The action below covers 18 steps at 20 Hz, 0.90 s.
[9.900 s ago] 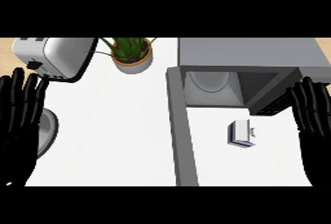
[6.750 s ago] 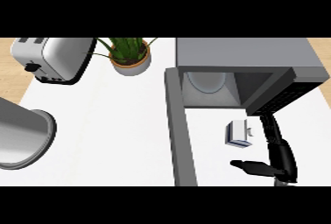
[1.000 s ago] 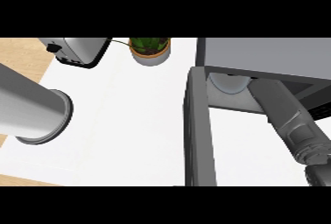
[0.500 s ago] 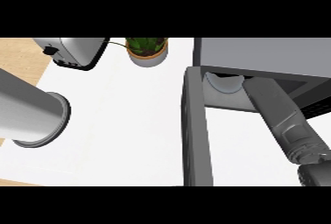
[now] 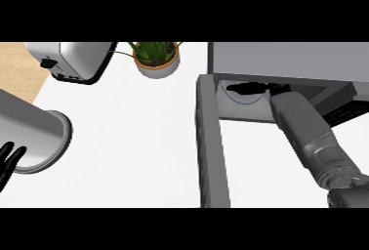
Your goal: Pick up the milk, place it into the microwave and close the microwave
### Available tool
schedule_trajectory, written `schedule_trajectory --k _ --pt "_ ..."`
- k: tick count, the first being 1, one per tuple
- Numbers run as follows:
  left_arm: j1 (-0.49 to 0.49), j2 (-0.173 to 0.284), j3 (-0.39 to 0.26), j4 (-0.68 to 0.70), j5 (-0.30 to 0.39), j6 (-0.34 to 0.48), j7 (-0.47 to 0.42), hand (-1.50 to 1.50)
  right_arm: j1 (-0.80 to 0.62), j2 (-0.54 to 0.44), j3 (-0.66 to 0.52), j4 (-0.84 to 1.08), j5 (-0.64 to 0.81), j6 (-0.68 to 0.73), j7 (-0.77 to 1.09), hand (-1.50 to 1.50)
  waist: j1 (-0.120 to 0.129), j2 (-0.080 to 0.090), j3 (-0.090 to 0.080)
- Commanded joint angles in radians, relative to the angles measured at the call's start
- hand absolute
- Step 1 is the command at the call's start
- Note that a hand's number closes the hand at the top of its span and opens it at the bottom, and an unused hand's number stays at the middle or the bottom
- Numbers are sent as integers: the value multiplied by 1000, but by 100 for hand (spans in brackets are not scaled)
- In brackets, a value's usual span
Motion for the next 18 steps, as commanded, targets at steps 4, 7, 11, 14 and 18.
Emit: schedule_trajectory --k 4,7,11,14,18 --pt "-10 -50 -112 -48 -17 18 62 150 94 28 -54 4 -69 186 -82 -150 -37 -21 -2" --pt "-29 -60 -162 -14 -104 42 50 150 139 23 -70 -10 -97 310 -128 -150 -55 -26 -3" --pt "-36 -61 -256 -39 -106 94 97 150 203 70 -58 -25 -105 360 -145 -150 -66 -34 -4" --pt "-72 -62 -287 25 -159 108 66 150 275 57 -51 -67 -119 403 -170 -150 -77 -38 -5" --pt "-3 -62 -354 -3 -170 108 73 150 390 99 -6 -148 -111 397 -185 -150 -88 -45 -6"
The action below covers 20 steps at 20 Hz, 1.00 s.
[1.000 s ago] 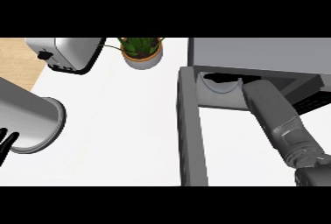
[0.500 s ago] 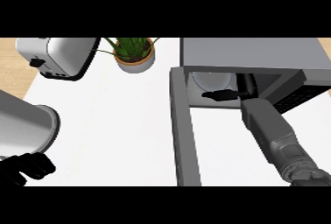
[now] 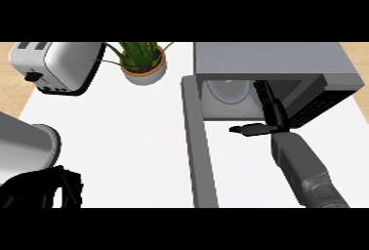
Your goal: Pick up the milk, place it into the microwave and close the microwave
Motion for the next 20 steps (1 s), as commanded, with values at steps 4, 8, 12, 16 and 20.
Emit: schedule_trajectory --k 4,8,12,16,20 --pt "-64 20 -88 8 -41 27 64 150 183 40 69 -199 -6 35 29 -150 -26 -10 -2" --pt "-112 -2 -232 62 -197 99 -4 150 338 36 80 -296 -22 53 -11 -150 -29 -7 -1" --pt "-164 -2 -265 134 -247 110 -34 150 517 25 109 -461 -45 127 8 -150 -44 -10 -2" --pt "-267 -2 -372 296 -348 172 -116 150 621 14 140 -641 -60 163 75 -150 -48 -7 -3" --pt "-335 -2 -511 440 -424 235 -126 150 730 -32 133 -779 -97 223 85 -150 -46 -4 -2"
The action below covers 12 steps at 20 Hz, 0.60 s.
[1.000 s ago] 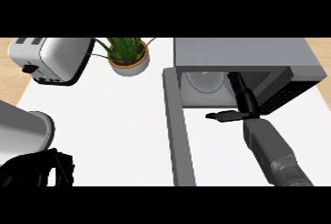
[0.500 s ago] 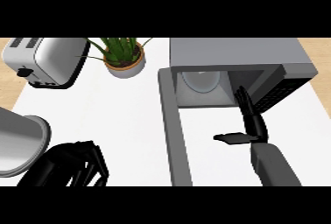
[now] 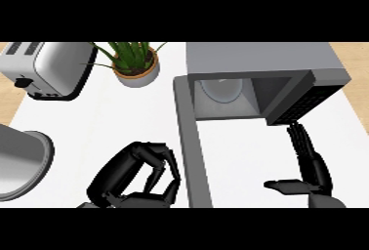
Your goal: Pick up the milk, place it into the microwave and close the microwave
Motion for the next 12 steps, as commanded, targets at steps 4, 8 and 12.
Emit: schedule_trajectory --k 4,8,12 --pt "-105 0 -149 345 -136 104 -163 150 208 -52 14 -289 -48 85 33 -150 8 6 0" --pt "-198 0 -237 579 -126 291 -270 150 264 -76 29 -424 -69 127 68 -150 -7 10 0" --pt "-303 0 -315 716 -43 485 -377 150 316 -112 31 -559 -150 218 121 -150 -25 12 -1"
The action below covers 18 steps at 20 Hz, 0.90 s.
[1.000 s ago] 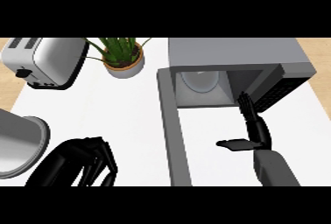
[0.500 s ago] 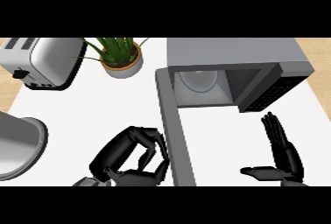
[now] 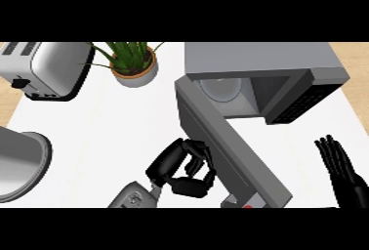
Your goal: Pick up the milk, place it into the microwave and close the microwave
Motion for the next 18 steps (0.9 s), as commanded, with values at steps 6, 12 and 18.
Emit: schedule_trajectory --k 6,12,18 --pt "-151 -3 -227 336 240 342 -247 150 81 -44 -7 -238 -177 140 102 -150 -31 13 -1" --pt "-304 -3 -338 360 429 388 -145 150 74 -50 35 -393 -225 137 214 -150 -71 18 -3" --pt "-355 -3 -362 351 567 445 -236 150 65 -66 66 -459 -285 176 280 -150 -108 30 -4"
